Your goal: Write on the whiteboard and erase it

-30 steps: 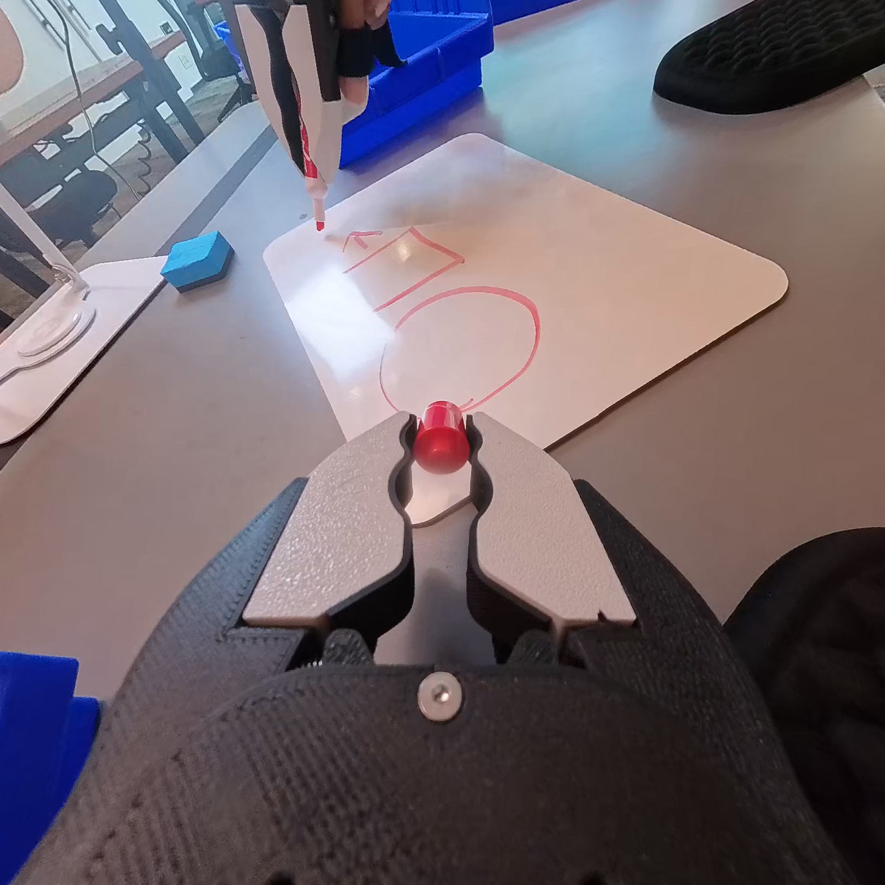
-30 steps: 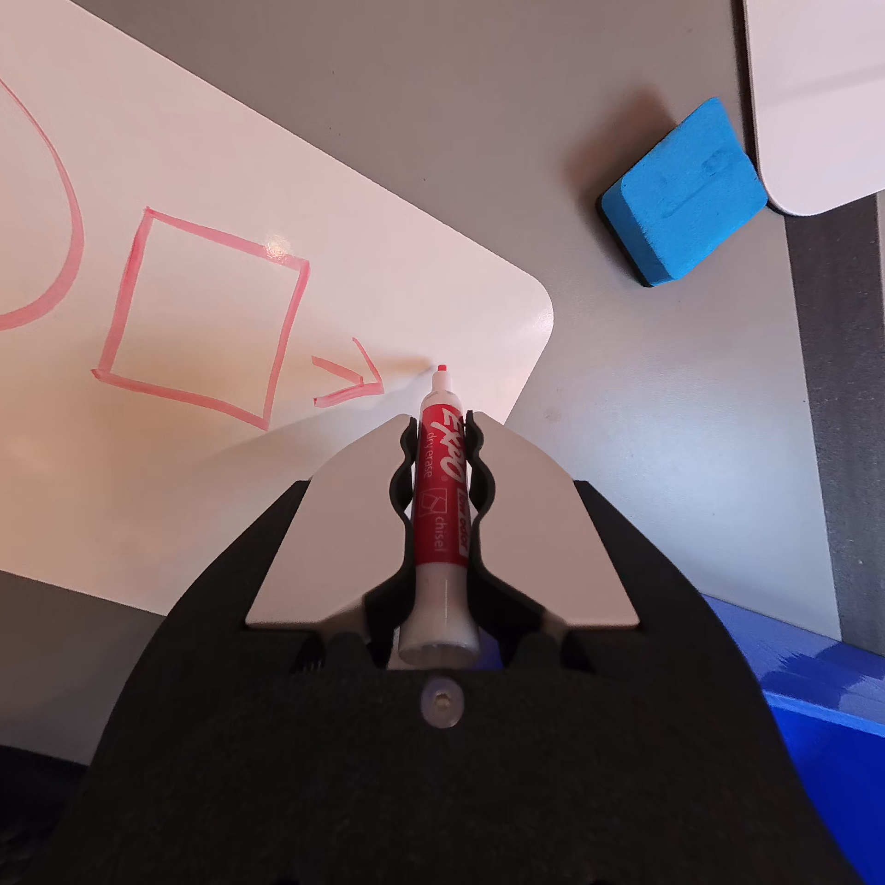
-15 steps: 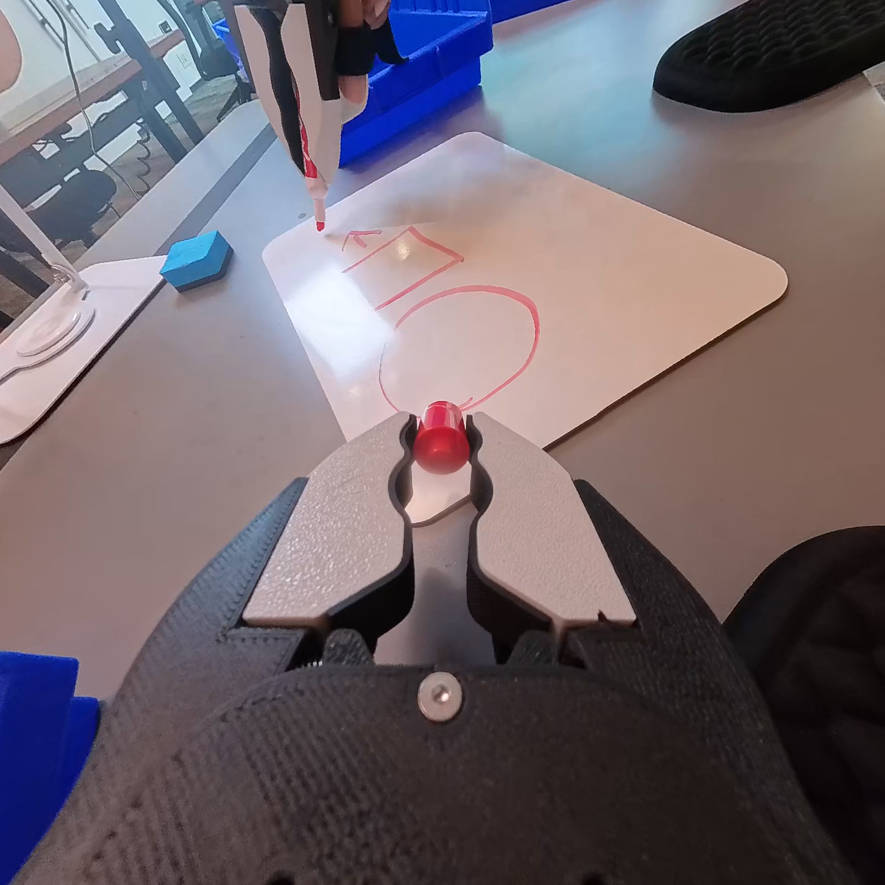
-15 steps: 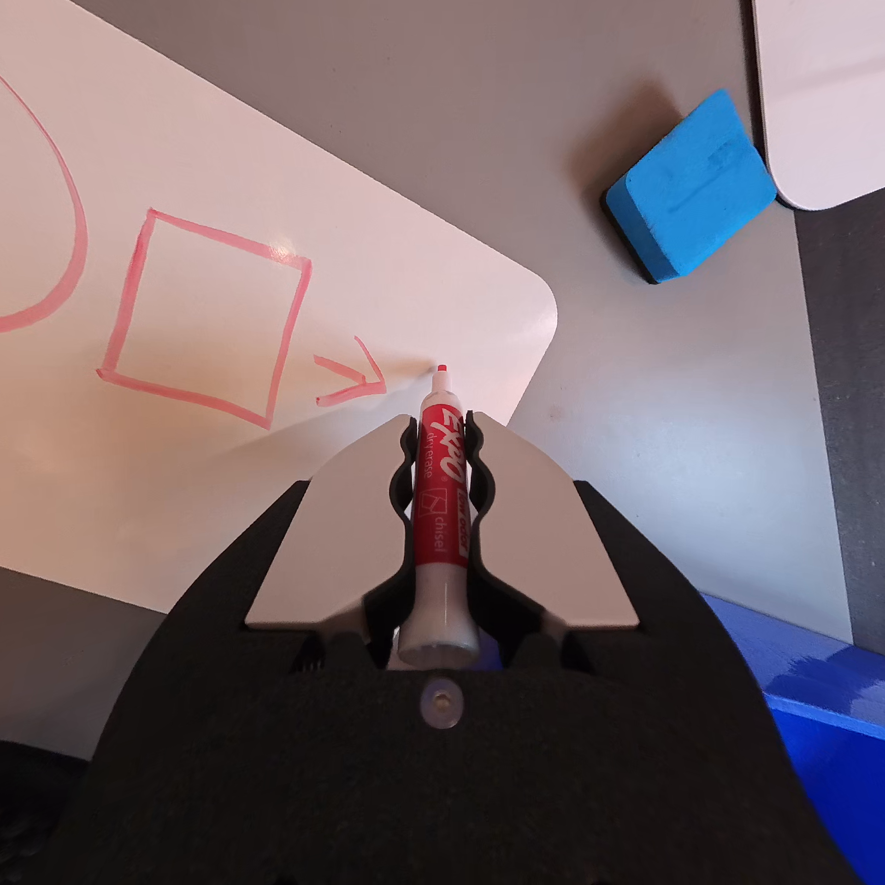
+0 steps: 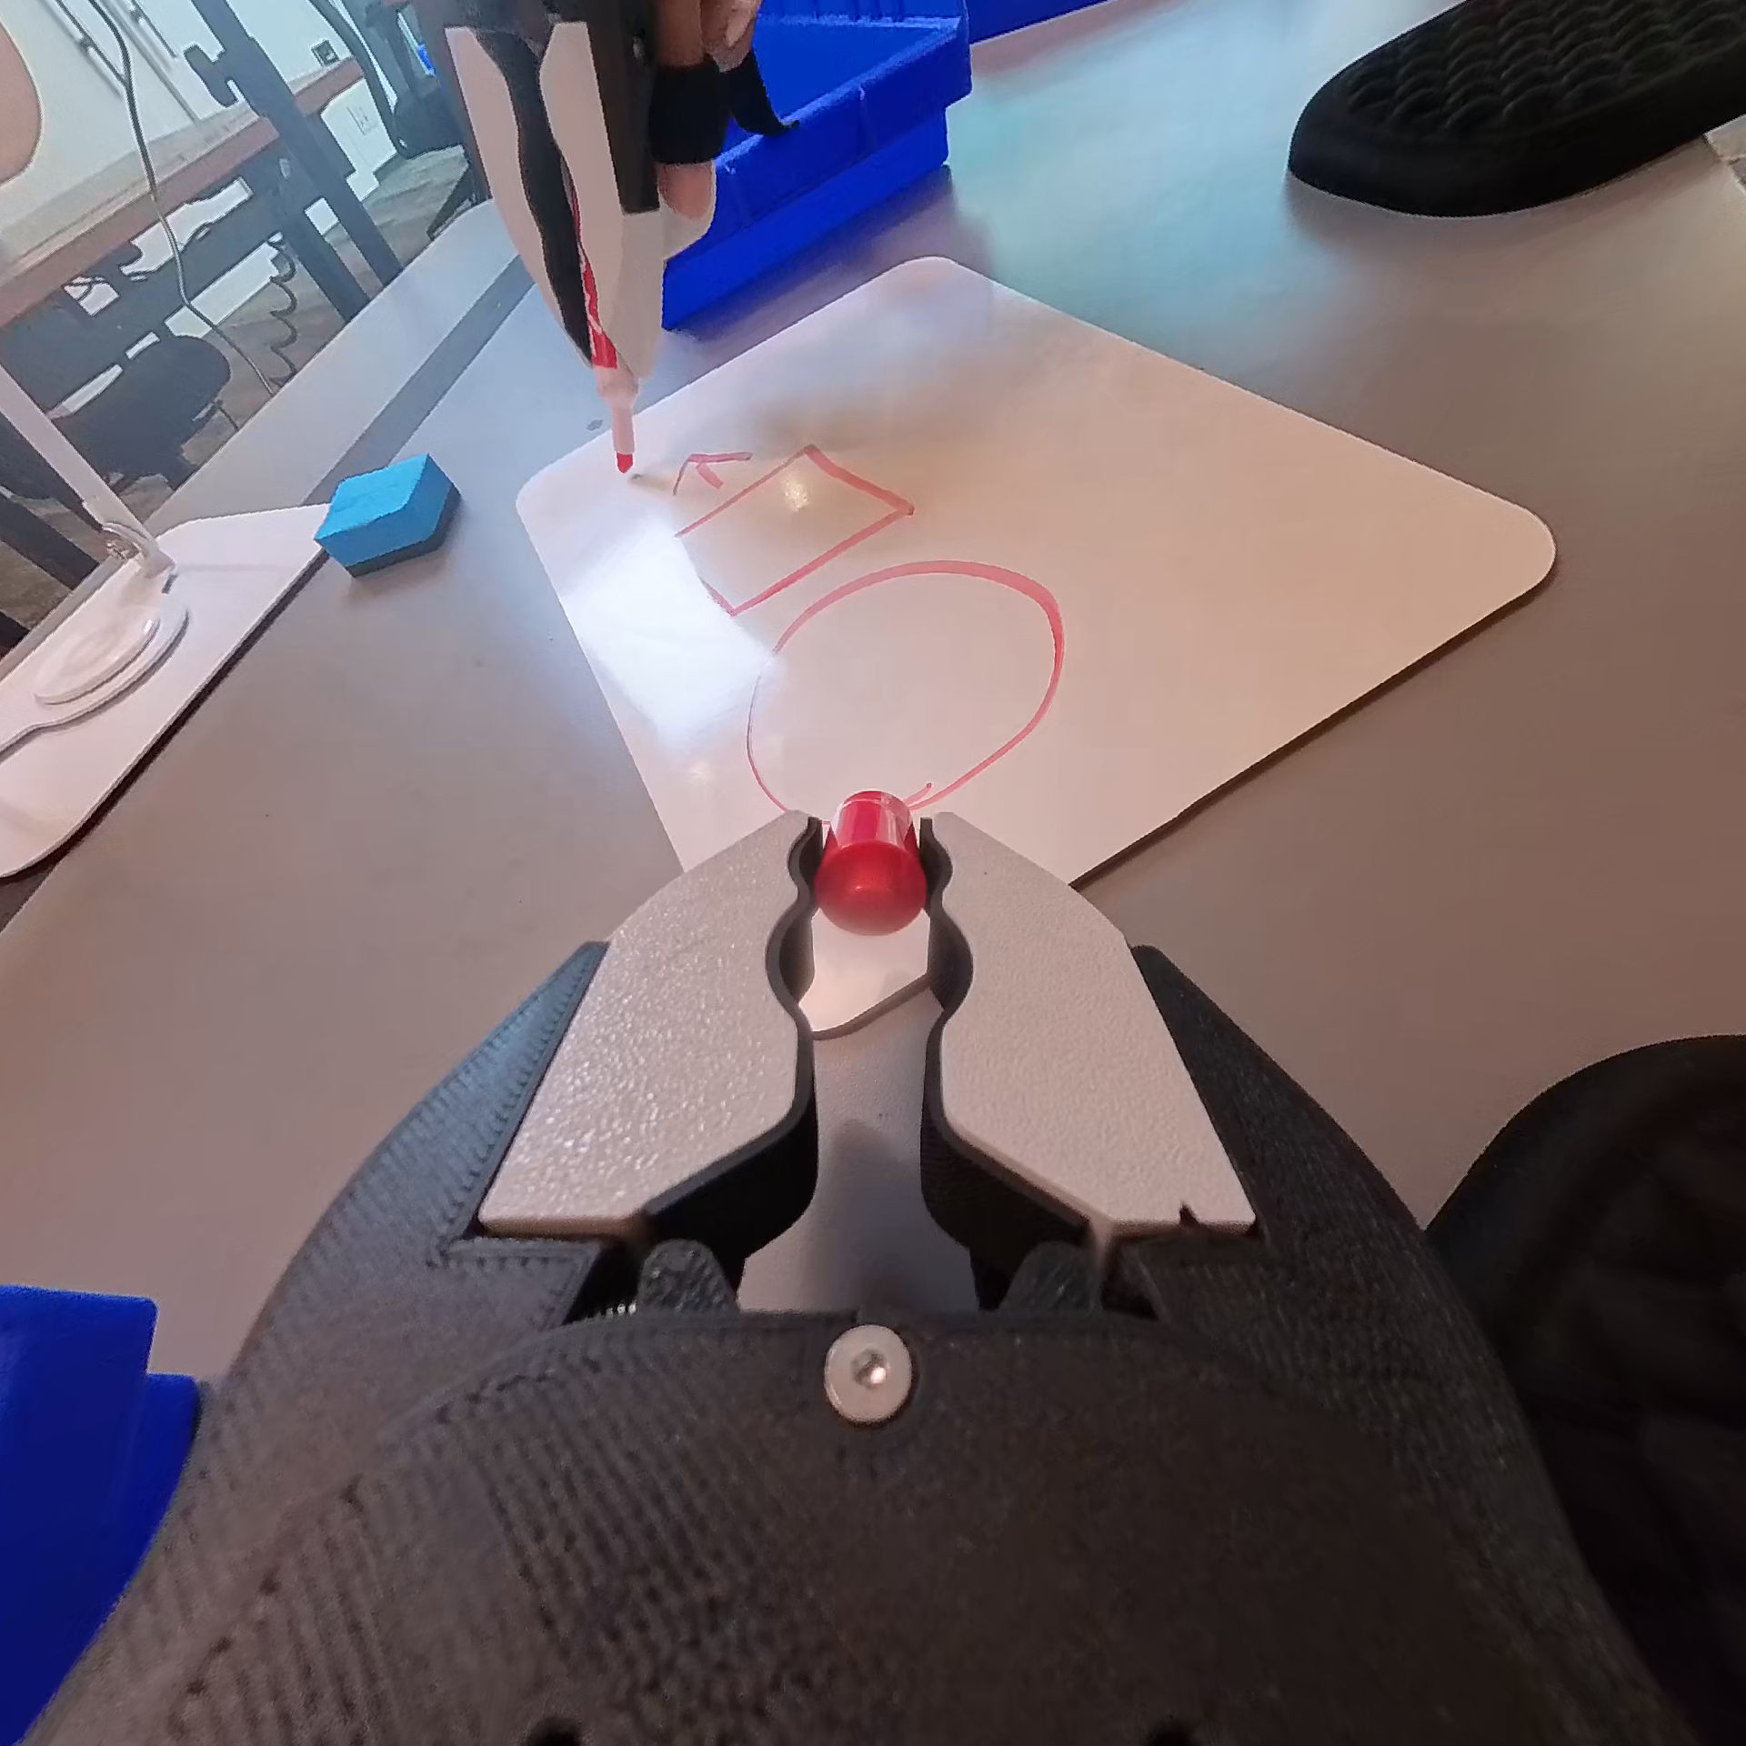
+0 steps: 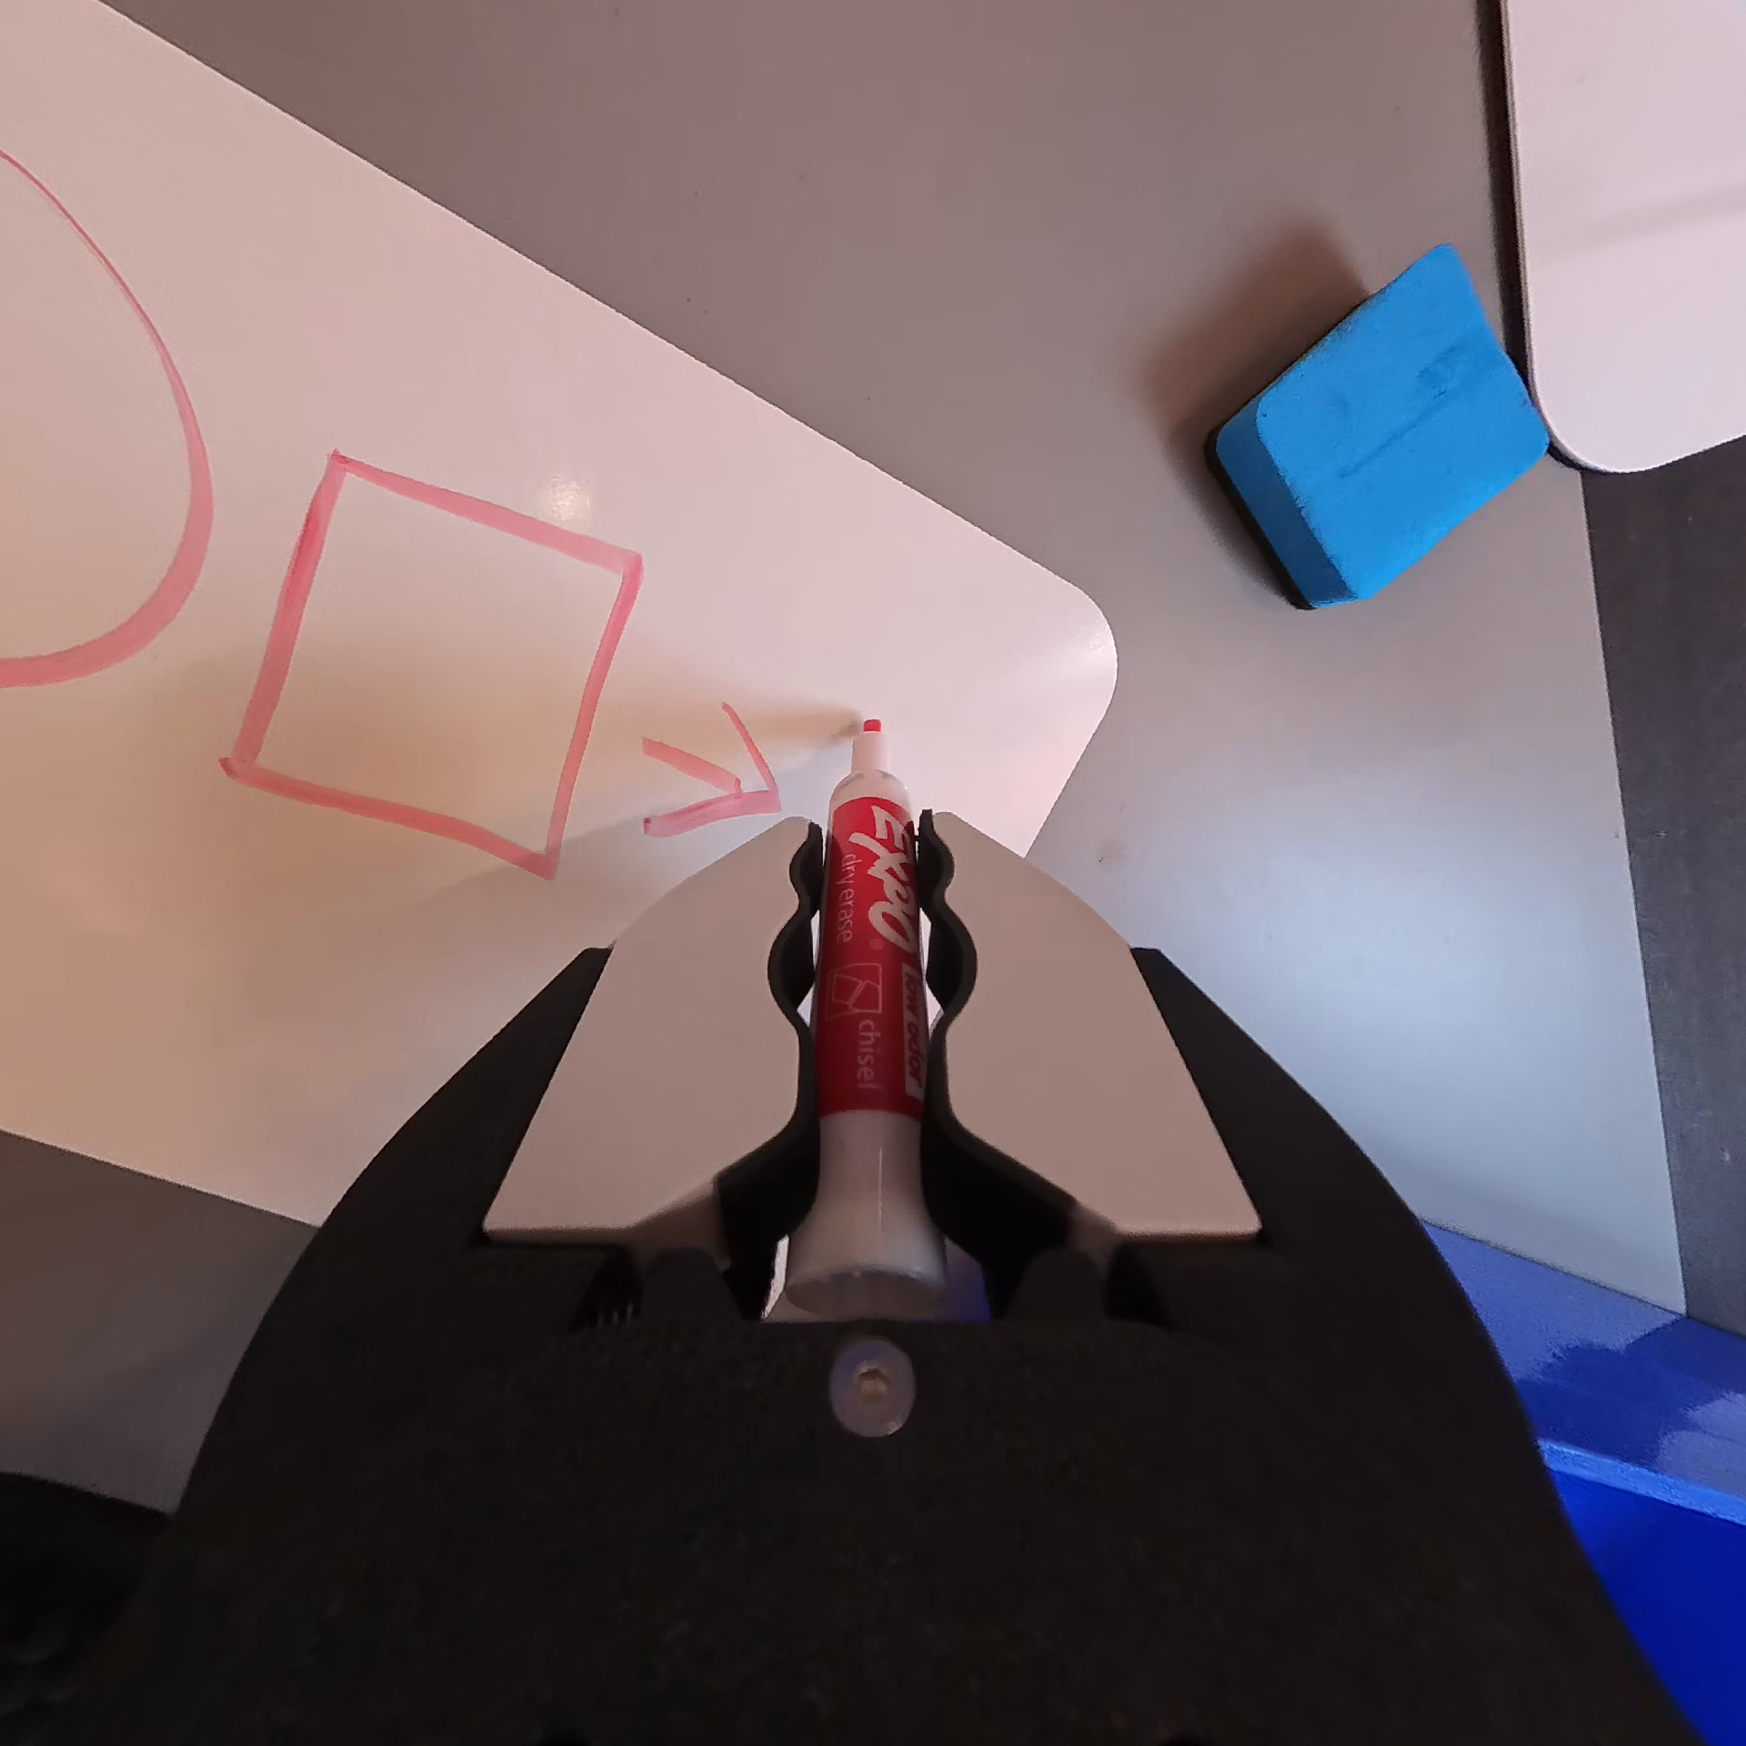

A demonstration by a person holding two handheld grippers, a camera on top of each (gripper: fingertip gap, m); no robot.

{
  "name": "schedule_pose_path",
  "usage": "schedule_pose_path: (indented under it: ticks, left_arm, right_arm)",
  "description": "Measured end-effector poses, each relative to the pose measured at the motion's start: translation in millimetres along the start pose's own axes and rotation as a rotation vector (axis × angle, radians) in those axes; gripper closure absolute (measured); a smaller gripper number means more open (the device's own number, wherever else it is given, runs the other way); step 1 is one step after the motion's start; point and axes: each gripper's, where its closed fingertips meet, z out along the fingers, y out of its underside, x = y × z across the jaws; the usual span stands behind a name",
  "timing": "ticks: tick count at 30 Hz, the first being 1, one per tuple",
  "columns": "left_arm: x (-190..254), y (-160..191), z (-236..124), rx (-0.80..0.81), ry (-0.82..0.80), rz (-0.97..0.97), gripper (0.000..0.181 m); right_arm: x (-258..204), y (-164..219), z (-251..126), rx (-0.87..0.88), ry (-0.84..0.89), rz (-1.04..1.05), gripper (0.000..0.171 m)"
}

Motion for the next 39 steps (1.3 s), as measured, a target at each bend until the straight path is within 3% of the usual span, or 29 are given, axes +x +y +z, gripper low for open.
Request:
schedule_pose_path:
  ticks: [16, 29, 39]
  left_arm:
    - [-1.4, 0.2, -0.1, 0.001, 0.0, -0.002, 0.162]
    - [-1.0, 0.6, 0.3, -0.002, 0.002, 0.004, 0.162]
    - [-2.0, 0.9, 0.3, -0.004, -0.001, 0.004, 0.162]
  right_arm:
    - [10.1, 5.7, 1.8, -0.034, 0.031, -0.002, 0.152]
    - [-41.3, 30.1, -12.7, -0.119, -0.107, -0.049, 0.151]
    - [-16.5, 40.4, -13.9, -0.131, -0.041, -0.023, 0.152]
